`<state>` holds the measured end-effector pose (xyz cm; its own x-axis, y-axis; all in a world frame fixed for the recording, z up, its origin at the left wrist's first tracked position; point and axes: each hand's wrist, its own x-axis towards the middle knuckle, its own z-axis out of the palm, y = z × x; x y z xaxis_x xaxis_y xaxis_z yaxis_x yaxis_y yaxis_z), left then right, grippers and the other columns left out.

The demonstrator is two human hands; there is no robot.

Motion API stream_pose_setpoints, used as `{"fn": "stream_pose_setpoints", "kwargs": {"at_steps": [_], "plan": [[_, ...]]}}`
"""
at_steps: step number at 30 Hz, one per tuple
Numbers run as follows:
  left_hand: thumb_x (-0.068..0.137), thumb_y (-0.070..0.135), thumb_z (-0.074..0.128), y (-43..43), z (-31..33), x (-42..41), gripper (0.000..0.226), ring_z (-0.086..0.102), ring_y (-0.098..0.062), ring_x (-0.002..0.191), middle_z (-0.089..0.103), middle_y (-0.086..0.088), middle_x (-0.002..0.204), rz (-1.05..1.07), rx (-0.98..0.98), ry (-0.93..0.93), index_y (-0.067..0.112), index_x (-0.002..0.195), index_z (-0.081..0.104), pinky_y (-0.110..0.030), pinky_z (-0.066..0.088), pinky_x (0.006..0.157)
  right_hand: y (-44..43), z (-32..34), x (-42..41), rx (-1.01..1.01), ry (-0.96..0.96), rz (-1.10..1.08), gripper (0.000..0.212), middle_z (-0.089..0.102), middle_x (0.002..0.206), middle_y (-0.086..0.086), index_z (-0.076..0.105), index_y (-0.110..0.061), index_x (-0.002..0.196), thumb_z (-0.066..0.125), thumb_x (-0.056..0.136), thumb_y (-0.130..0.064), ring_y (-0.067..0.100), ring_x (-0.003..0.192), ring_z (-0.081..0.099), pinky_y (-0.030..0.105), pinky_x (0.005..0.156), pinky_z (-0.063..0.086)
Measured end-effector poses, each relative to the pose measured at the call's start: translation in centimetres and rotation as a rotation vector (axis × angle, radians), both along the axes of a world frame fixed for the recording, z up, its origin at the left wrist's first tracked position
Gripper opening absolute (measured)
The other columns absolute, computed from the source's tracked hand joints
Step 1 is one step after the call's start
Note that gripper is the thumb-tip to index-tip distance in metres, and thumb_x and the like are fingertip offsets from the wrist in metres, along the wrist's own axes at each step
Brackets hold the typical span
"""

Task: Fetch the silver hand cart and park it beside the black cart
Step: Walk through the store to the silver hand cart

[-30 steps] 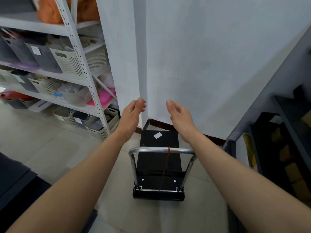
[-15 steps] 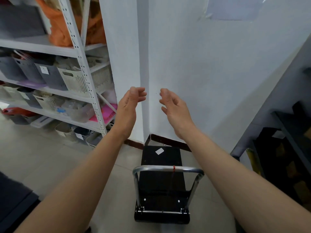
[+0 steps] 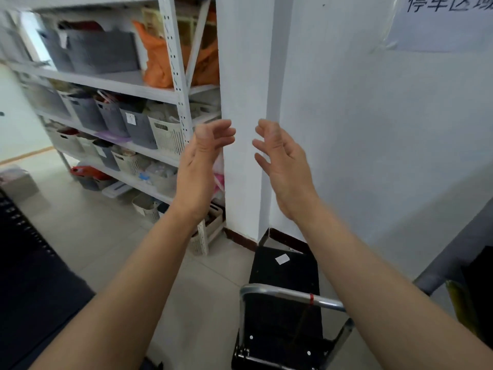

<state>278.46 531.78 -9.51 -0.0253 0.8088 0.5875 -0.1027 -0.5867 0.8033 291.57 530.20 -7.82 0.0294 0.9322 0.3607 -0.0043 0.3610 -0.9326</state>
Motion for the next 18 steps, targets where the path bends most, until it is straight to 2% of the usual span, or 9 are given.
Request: {"fn": "stream_pose_setpoints", "kwargs": {"at_steps": [2,3,5,7,10,11,15,18], "plan": [[0.07,0.084,0.04,-0.3,0.4,-1.2,0.073,0.059,-0.022,0.113,0.063,-0.002,0.111,0.037,0.025,-0.006,0.026,0.109,0.062,-0.039,0.042,0.104,0.6,0.3,-0.9,0.041,-0.001,0.06,0.042,0.062,0.122,-0.01,0.059,-0.02,0.12,0.042,0.093,-0.047,0.012,0.121,0.056,0.027,0.103,0.043],[0.071,0.084,0.04,-0.4,0.6,-1.7,0.074,0.058,-0.022,0.113,0.063,-0.003,0.111,0.061,0.03,-0.007,0.025,0.109,0.062,-0.039,0.041,0.105,0.9,0.4,-1.4,0.055,-0.003,0.088,0.033,0.065,0.115,-0.017,0.061,-0.028,0.113,0.042,0.093,-0.046,0.008,0.116,0.058,0.027,0.102,0.044],[0.07,0.084,0.04,-0.8,0.9,-2.8,0.075,0.058,-0.022,0.112,0.063,-0.004,0.111,0.121,0.031,-0.012,0.023,0.11,0.062,-0.038,0.041,0.104,1.5,0.7,-2.4,0.094,-0.002,0.143,0.024,0.066,0.096,-0.031,0.06,-0.042,0.096,0.041,0.089,-0.054,-0.003,0.103,0.061,0.026,0.098,0.046],[0.07,0.084,0.042,-1.3,1.3,-3.5,0.076,0.059,-0.021,0.109,0.063,-0.005,0.11,0.182,0.038,-0.022,0.023,0.11,0.062,-0.035,0.042,0.1,2.0,1.0,-3.2,0.126,-0.001,0.188,0.04,0.066,0.097,-0.03,0.059,-0.044,0.095,0.043,0.072,-0.073,0.0,0.107,0.061,0.029,0.1,0.046],[0.067,0.085,0.042,-2.1,2.0,-4.3,0.08,0.059,-0.02,0.109,0.063,-0.005,0.111,0.29,0.052,-0.029,0.021,0.111,0.061,-0.032,0.043,0.099,2.6,1.5,-4.4,0.195,0.018,0.278,0.064,0.066,0.106,-0.004,0.061,-0.034,0.104,0.044,0.063,-0.081,0.016,0.114,0.059,0.041,0.104,0.046],[0.066,0.086,0.042,-2.4,2.1,-4.4,0.083,0.059,-0.02,0.109,0.063,-0.005,0.111,0.321,0.059,-0.032,0.02,0.111,0.061,-0.032,0.043,0.099,2.8,1.8,-4.7,0.206,0.019,0.314,0.07,0.066,0.106,-0.003,0.061,-0.029,0.107,0.044,0.063,-0.081,0.015,0.113,0.06,0.041,0.103,0.046],[0.066,0.085,0.041,-3.5,2.7,-4.3,0.083,0.06,-0.019,0.108,0.064,0.0,0.108,0.439,0.094,-0.027,0.019,0.111,0.061,-0.039,0.042,0.104,3.1,2.7,-5.0,0.205,0.056,0.465,0.066,0.065,0.093,-0.029,0.056,-0.03,0.109,0.043,0.061,-0.073,0.002,0.102,0.061,0.028,0.099,0.048],[0.067,0.084,0.042,-4.5,3.1,-4.0,0.08,0.06,-0.02,0.108,0.065,0.001,0.107,0.51,0.115,-0.026,0.019,0.109,0.061,-0.039,0.042,0.103,3.0,3.2,-5.1,0.215,0.063,0.544,0.088,0.061,0.11,-0.02,0.052,-0.015,0.128,0.043,0.062,-0.073,0.004,0.113,0.059,0.024,0.096,0.049]]}}
